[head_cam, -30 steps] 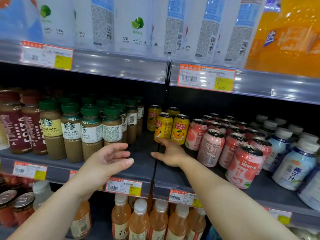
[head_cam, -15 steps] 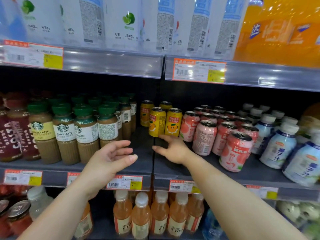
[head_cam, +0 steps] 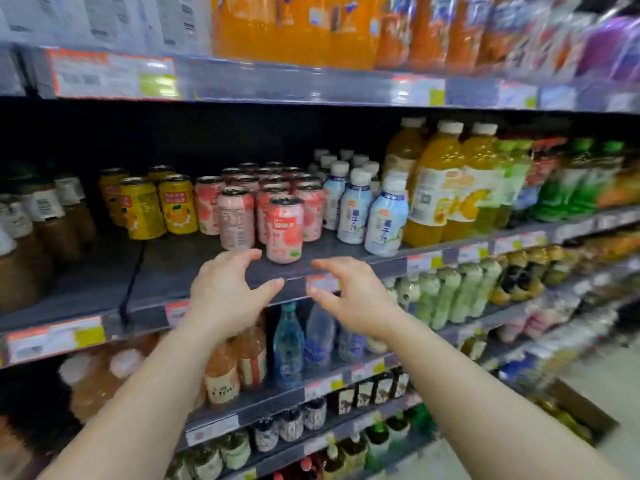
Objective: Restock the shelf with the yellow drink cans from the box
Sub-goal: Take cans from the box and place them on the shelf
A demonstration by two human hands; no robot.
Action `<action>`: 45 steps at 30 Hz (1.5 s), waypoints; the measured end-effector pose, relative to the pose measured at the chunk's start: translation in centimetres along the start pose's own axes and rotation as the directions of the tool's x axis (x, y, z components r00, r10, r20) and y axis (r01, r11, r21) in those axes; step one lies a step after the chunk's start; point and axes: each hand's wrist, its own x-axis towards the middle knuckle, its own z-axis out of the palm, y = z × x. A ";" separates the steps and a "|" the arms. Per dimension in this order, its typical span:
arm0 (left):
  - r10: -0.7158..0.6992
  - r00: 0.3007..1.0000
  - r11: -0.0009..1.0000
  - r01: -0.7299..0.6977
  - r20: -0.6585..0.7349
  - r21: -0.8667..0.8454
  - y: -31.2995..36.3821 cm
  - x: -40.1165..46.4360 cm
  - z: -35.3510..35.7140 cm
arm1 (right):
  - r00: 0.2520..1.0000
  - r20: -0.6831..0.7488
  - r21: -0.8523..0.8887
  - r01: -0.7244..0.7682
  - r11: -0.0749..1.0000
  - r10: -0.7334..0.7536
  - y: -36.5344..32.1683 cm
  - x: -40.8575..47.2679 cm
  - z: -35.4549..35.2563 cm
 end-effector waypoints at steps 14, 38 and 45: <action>0.092 0.955 0.963 -0.157 0.283 0.219 30.5 -7.3 22.7 | 0.910 0.001 -0.355 -0.388 0.851 0.416 25.8 -19.5 -16.9; 0.332 0.865 0.919 -0.386 0.376 0.076 58.2 8.0 54.5 | 0.815 -0.174 -0.314 -0.578 0.753 0.553 67.1 -17.0 -30.2; 0.386 0.863 0.921 -0.380 0.327 -0.086 63.7 10.8 63.0 | 0.861 -0.188 -0.244 -0.507 0.827 0.473 79.0 -16.3 -32.1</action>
